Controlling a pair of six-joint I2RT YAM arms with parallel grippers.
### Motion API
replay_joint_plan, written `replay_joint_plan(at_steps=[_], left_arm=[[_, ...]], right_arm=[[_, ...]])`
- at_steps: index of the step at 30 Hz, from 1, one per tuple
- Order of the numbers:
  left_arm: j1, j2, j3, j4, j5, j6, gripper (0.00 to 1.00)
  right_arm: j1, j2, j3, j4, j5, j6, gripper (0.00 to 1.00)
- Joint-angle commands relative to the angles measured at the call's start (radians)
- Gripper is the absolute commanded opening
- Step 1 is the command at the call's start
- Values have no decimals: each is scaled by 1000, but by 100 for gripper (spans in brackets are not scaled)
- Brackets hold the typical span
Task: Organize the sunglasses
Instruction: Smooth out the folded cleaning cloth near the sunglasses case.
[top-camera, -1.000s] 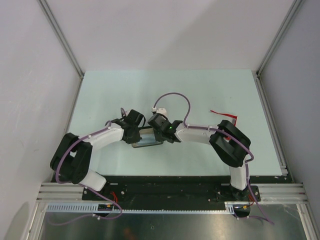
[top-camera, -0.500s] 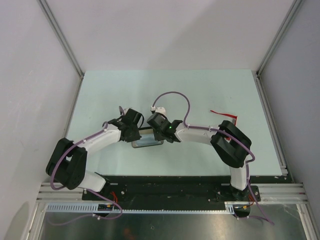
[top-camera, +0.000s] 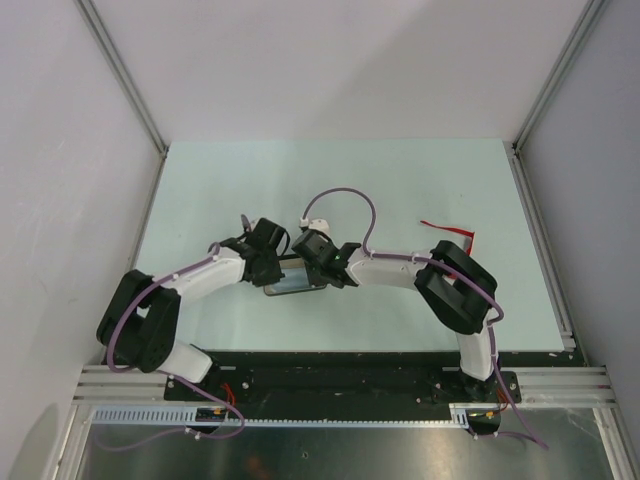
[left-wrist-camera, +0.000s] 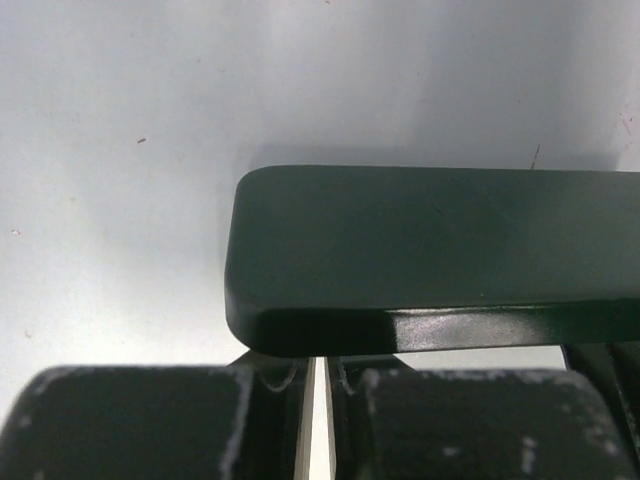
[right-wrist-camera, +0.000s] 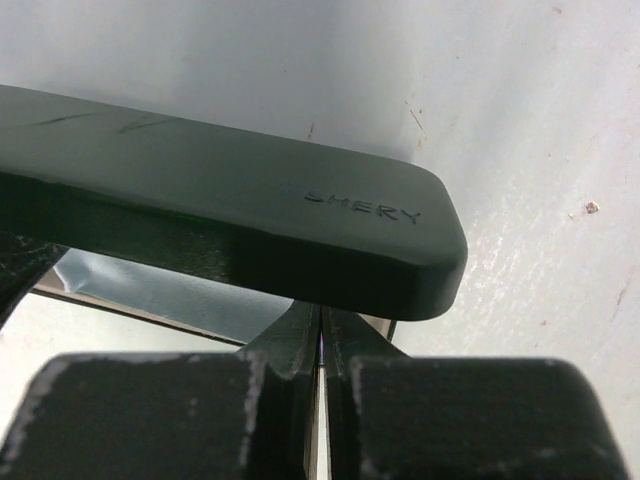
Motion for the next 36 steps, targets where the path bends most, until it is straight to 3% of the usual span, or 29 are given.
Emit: replay_joint_plan(at_steps=[1,16,22,25,36], left_arm=[[7,-4,-25,18,7,-2,9],[7,6,-66,17,-24,14,6],[7,-20,-58,18,-30,24,6],[7,-30,-58,17,-36,25,6],[7,-41,-75,15,-48,24,5]], right_arm=[[6,-1,35,-30,39,25,0],[10,-7,35,-32,53,7,0],[21,-60,49,-2,30,-18,15],[24,-78,55,-22,35,-13,17],[27,-41,58,-113,18,12,8]])
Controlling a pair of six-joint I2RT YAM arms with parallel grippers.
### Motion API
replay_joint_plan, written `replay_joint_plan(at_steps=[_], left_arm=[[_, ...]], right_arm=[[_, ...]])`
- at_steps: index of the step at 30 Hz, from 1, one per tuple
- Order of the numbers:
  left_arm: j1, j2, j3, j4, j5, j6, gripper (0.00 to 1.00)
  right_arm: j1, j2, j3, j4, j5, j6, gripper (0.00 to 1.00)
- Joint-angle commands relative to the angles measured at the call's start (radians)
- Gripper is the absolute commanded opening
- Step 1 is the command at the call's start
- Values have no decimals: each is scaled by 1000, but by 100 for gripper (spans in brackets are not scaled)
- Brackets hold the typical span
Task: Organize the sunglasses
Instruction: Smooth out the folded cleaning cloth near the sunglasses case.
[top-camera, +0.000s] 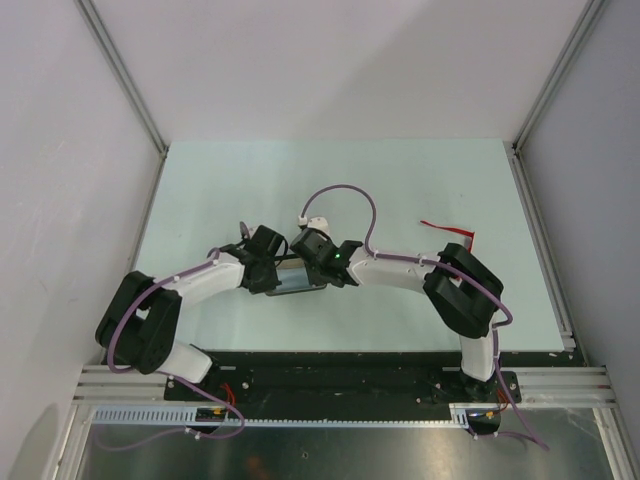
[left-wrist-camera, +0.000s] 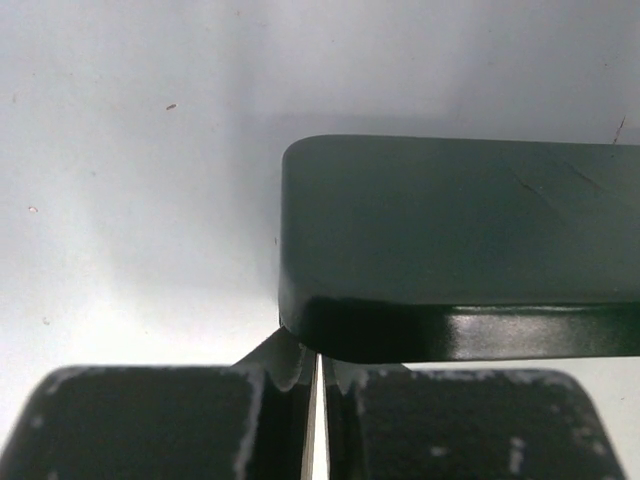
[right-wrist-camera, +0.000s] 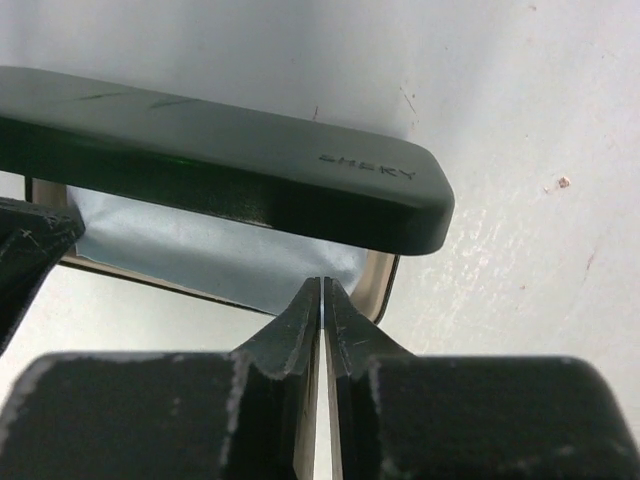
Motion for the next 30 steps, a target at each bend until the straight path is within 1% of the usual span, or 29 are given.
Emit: replay_joint_plan(at_steps=[1,10,14,16,20,21,23,24,29,30], left_arm=[[5,-31,-9,-1,-29,11,4],[5,-27,-15,-1,-23,14,4],[7,-40,-18,1,-22,16,3],[5,-60,-15,-2,-20,17,4],[5,-114,33,-13,-25,32,9],[5,-126,47,-24,-29,36,11],[7,-149,87,-33,-38,46,13],[5,-157,101,-50,-43,49,14],[5,-214,143,-90,-48,51,17],[5,-230,143,-102,-48,49,18]], right_arm=[[9,9,31,-35,-11,13,8],[7,65,31,-69,-14,10,4],[6,66,31,-69,-2,10,3],[7,50,31,-61,6,4,5],[-1,4,39,-35,27,-3,14],[-4,-7,53,-32,30,-8,19],[-10,-36,68,-29,44,-14,24],[-10,-46,86,-32,49,-17,27],[-10,-125,126,-95,73,-19,36],[-11,-141,126,-134,77,-13,39]])
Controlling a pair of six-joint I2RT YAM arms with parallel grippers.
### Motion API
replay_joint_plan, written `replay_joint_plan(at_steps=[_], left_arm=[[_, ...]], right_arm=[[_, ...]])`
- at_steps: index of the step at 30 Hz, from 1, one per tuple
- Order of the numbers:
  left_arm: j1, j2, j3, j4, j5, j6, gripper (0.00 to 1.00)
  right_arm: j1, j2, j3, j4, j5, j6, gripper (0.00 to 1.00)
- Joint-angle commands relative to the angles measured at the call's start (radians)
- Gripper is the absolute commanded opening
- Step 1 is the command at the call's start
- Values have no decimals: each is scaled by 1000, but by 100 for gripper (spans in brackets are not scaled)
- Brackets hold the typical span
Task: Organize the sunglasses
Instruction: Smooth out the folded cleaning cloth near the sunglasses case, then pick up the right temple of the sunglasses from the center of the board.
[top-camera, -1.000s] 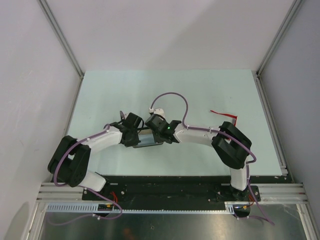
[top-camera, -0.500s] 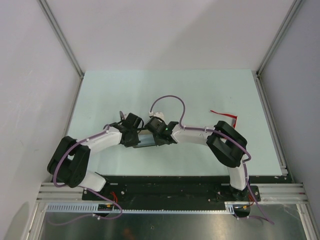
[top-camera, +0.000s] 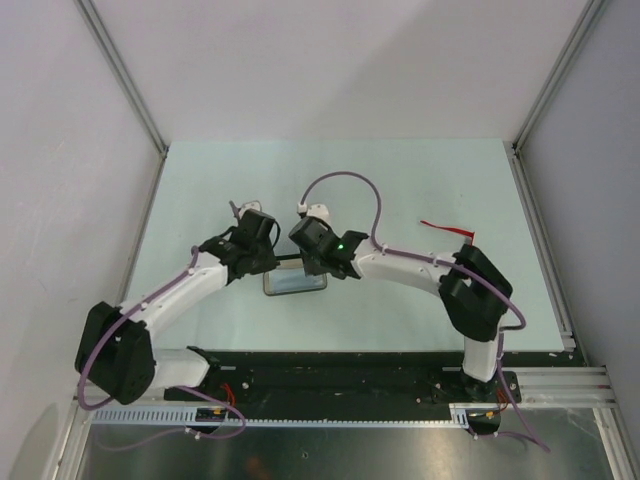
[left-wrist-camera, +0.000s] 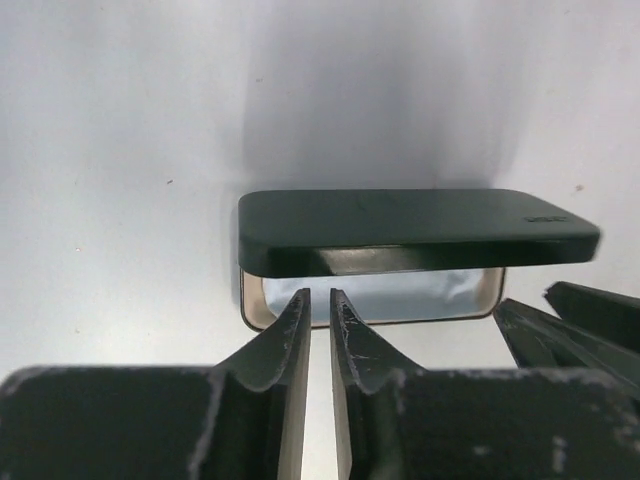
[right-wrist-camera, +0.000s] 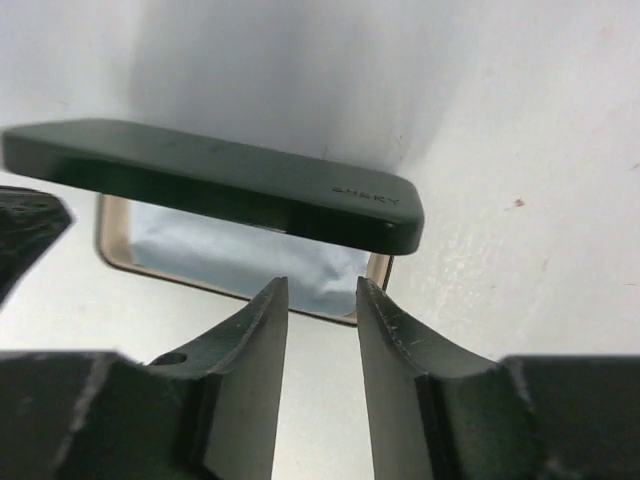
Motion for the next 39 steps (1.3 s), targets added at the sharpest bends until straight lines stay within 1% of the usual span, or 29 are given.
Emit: replay_joint_plan(at_steps=[1,2,4,5,6,7,8,9,10,11,12,13,15,16,18,19,22,23,24,27,32,34,36,39], left_arm=[[7,-88,33,-55,-21,12,19],[7,-104,30,-61,-17,12,22],[7,-170,24,-70,-9,20,32],[7,-196,22,-70,2,39,37],[7,-221,22,-72,6,50,43],[7,-270,28,-70,8,64,47],[5,-291,32,-70,14,88,51],[5,-313,38,-70,17,98,59],[5,-354,42,-72,17,110,63],[5,-370,62,-69,14,130,73],[5,-390,71,-69,6,139,80],[5,-416,93,-70,-3,148,87],[7,-433,120,-67,-26,170,100],[8,-434,149,-66,-34,190,100],[7,-419,180,-61,-37,214,100],[7,-405,209,-58,-37,240,100],[8,-347,249,-53,-31,270,100],[8,-332,257,-50,-26,273,100],[7,-303,263,-47,-23,276,100],[10,-254,286,-40,2,293,100],[16,-201,311,-24,32,322,100],[22,-189,315,-20,37,331,100],[28,-186,314,-9,46,336,100],[37,-175,305,10,58,342,100]], right_arm=[[-4,-133,61,-90,59,3,40],[-6,-171,54,-113,66,16,41],[-12,-211,27,-182,83,26,43],[-22,-268,15,-202,83,31,44],[-33,-297,1,-237,89,36,45],[-47,-332,-13,-254,105,37,46],[-65,-361,-34,-271,108,39,47],[-117,-421,-50,-290,109,28,51],[-148,-446,-59,-296,111,19,54],[-191,-469,-77,-299,111,2,63],[-266,-503,-88,-282,115,-53,71],[-313,-512,-100,-261,131,-94,81],[-407,-506,-119,-186,102,-176,99],[-514,-474,-119,-158,55,-260,100],[-605,-428,-119,-68,-13,-343,100],[-672,-365,-116,-43,-62,-409,100],[-762,-261,-66,-18,-136,-480,100],[-804,-200,-49,-24,-147,-521,100],[-819,-179,-39,-15,-159,-536,98],[-881,-121,-39,47,-219,-714,95],[-918,-50,16,60,-253,-848,94],[-931,-20,36,31,-245,-911,94],[-943,14,79,-51,-257,-975,91],[-954,20,82,-111,-306,-1012,90]])
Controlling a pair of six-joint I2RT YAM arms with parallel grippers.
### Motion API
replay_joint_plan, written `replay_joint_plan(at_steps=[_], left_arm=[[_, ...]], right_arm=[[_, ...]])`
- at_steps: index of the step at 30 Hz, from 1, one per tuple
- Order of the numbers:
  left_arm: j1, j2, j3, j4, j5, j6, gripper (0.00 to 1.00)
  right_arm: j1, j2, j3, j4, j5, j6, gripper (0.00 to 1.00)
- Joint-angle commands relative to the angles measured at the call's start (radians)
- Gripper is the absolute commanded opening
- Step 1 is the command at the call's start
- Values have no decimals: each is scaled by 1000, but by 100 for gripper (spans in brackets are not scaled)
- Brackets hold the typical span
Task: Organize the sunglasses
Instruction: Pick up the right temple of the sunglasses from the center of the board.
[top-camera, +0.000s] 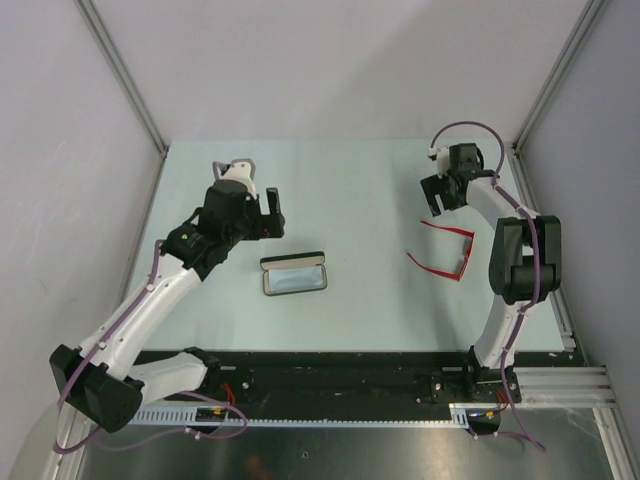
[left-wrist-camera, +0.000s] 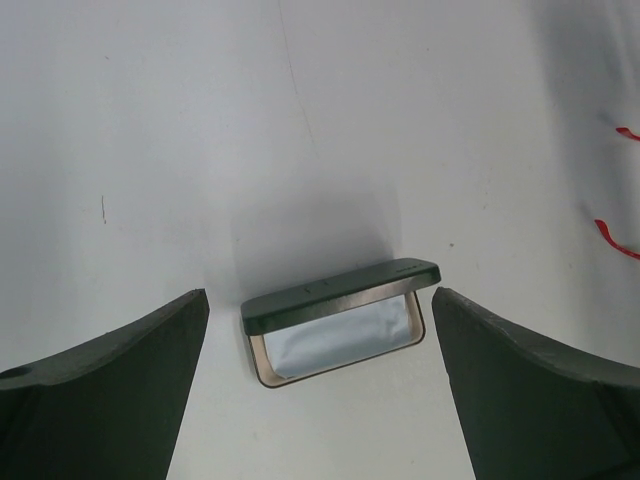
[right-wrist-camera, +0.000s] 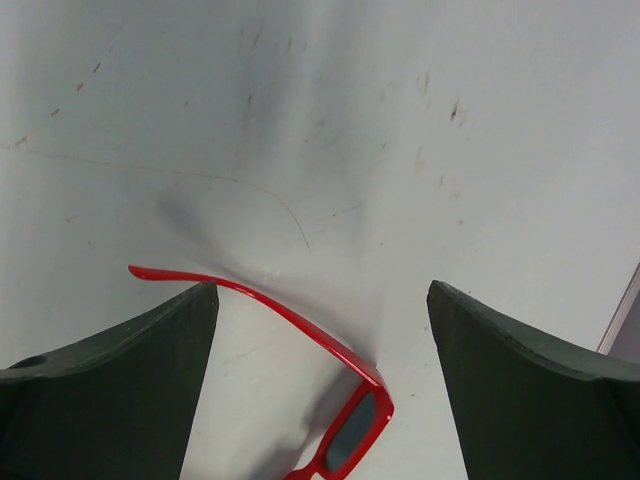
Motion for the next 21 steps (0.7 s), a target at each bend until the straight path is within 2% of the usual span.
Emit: replay_joint_plan(at_steps=[1,8,13,21], left_arm=[[25,3,43,57,31,38,100],[42,28,40,67,54,45,100],[57,55,49,71,71,46,100],[65,95,61,77,91,45,100]], right_arm=[[-19,23,42,-109,-98,-169,89],[-43,22,35,-155,-89,-219,88],[-86,14,32,-189,-170,-228,89],[-119,26,-4,-190,-209,-243,88]])
